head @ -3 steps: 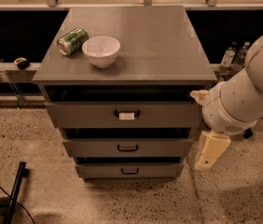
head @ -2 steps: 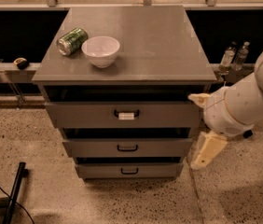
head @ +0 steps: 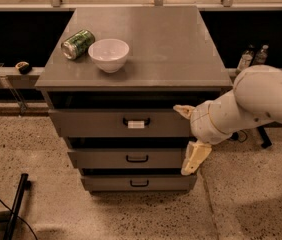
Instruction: Open top drawer
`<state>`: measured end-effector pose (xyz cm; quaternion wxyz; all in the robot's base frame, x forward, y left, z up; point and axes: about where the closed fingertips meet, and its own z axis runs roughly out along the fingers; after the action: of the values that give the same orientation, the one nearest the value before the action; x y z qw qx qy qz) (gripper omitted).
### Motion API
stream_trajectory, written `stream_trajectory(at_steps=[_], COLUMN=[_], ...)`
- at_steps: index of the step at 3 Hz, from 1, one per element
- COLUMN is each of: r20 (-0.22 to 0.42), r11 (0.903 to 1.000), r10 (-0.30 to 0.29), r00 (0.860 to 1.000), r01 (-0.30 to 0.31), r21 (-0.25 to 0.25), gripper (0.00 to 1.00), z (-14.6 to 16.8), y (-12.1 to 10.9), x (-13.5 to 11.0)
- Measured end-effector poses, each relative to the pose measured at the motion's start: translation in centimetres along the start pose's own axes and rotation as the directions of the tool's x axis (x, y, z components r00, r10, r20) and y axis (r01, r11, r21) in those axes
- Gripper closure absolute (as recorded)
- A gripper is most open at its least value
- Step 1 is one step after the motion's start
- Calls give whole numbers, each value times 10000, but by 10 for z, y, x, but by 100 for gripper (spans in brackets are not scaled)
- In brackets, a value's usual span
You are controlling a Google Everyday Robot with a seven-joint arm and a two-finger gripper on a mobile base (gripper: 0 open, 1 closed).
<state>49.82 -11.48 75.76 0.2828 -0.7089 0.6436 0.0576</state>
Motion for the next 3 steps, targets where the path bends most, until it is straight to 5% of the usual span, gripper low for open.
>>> stream_trajectory(at_steps=[3], r20=[-1427], r11=[9977], r10=[-242], r00=[9895], r01=[148], r21=[-663], gripper=[2], z=[81], y=[-60], x=[41])
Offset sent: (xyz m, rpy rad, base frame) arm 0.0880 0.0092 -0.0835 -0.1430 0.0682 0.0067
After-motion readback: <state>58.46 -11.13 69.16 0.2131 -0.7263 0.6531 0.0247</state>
